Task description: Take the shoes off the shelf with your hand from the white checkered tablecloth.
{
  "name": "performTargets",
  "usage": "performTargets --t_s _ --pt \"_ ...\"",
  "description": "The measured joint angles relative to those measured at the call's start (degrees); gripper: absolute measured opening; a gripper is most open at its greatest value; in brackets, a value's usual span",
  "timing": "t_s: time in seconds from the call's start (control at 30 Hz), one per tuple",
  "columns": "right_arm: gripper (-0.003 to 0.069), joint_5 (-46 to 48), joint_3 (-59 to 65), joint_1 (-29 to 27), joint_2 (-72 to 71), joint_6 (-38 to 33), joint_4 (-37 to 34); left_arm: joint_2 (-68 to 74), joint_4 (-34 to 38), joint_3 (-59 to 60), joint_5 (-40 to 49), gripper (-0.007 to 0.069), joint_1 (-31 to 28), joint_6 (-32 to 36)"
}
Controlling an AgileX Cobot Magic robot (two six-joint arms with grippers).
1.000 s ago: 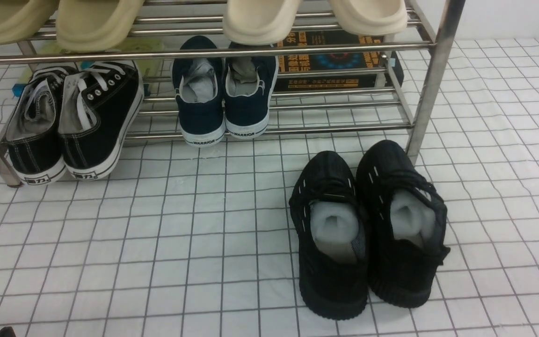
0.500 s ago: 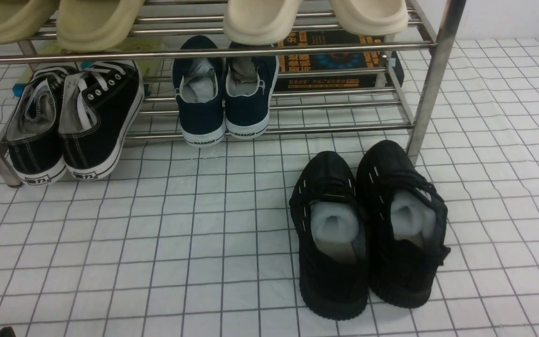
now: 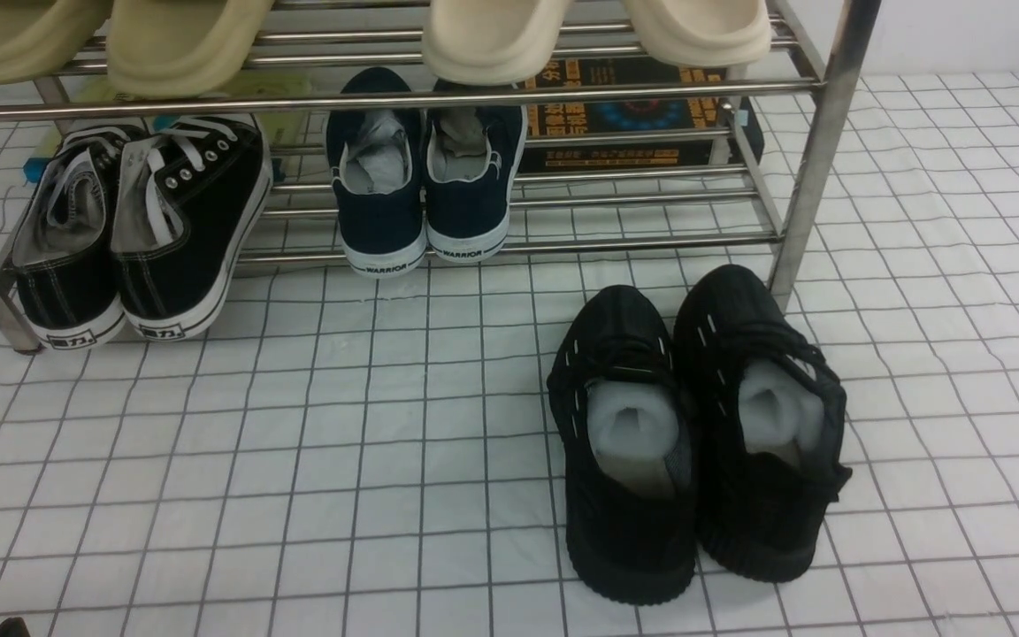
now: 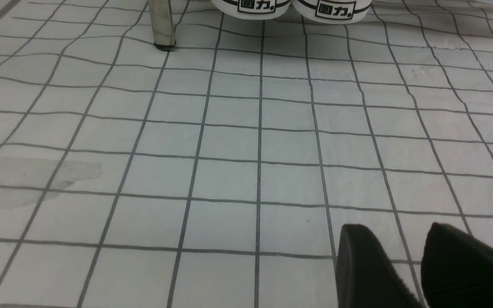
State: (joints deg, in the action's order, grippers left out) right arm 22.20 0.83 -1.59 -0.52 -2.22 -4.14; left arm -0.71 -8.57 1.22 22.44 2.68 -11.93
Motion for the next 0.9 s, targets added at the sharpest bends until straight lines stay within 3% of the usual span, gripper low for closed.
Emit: performTargets --t_s 0.9 --pt "0.0039 0.00 0.00 0.00 0.00 0.00 0.00 0.00 0.00 0.00 0.00 0.0239 0.00 0.00"
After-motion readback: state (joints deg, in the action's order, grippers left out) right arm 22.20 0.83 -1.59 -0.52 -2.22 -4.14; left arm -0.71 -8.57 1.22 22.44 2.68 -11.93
